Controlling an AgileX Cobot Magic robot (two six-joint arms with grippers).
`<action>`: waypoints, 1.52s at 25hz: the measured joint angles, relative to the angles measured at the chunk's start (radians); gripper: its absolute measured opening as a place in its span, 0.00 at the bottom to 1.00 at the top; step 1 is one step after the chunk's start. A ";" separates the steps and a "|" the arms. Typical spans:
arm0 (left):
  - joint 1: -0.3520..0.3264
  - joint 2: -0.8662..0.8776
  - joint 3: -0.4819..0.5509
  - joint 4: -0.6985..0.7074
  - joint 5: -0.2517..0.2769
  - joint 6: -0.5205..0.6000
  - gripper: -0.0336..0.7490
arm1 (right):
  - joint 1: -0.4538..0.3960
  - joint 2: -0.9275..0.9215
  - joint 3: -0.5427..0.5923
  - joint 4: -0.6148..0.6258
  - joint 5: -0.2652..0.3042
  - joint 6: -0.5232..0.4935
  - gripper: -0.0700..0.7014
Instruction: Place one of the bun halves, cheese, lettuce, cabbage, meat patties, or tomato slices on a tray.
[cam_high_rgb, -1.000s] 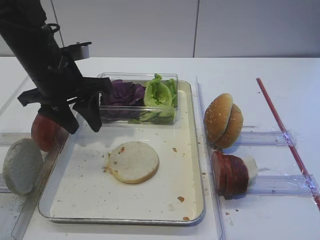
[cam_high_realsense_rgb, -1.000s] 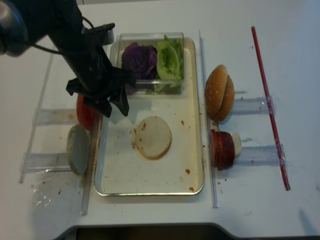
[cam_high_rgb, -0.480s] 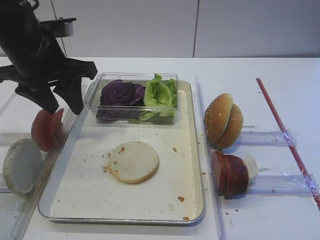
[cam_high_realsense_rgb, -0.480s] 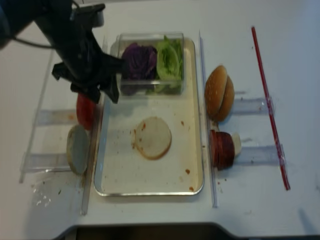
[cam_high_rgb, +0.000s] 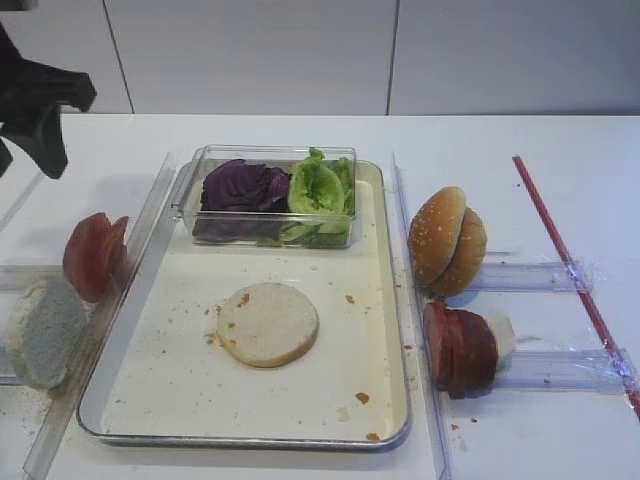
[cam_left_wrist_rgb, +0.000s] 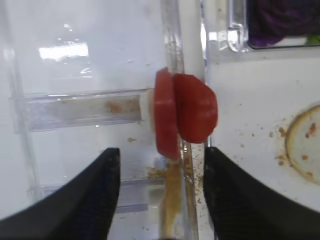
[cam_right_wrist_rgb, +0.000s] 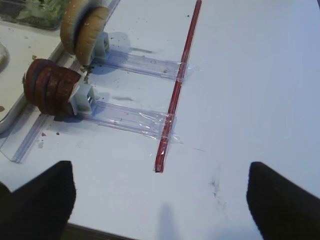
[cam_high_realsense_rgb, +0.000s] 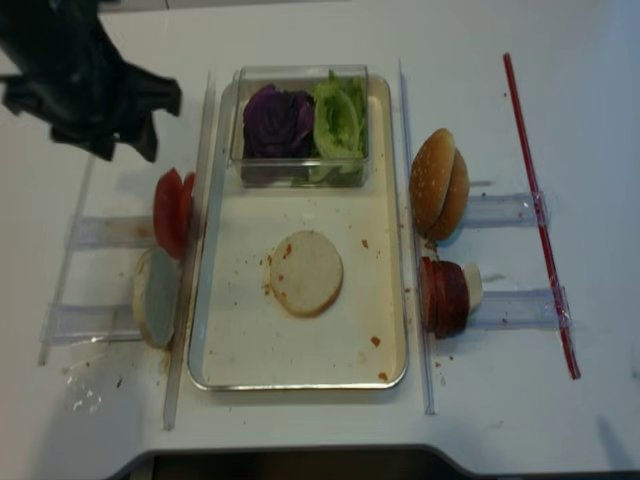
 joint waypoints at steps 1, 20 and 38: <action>0.016 -0.012 0.000 0.001 0.002 0.005 0.51 | 0.000 0.000 0.000 0.000 0.000 0.000 0.99; 0.118 -0.298 0.198 -0.002 0.012 0.055 0.51 | 0.000 0.000 0.000 0.000 0.000 0.000 0.99; 0.118 -0.962 0.644 0.000 0.027 0.069 0.51 | 0.000 0.000 0.000 0.000 0.000 0.000 0.99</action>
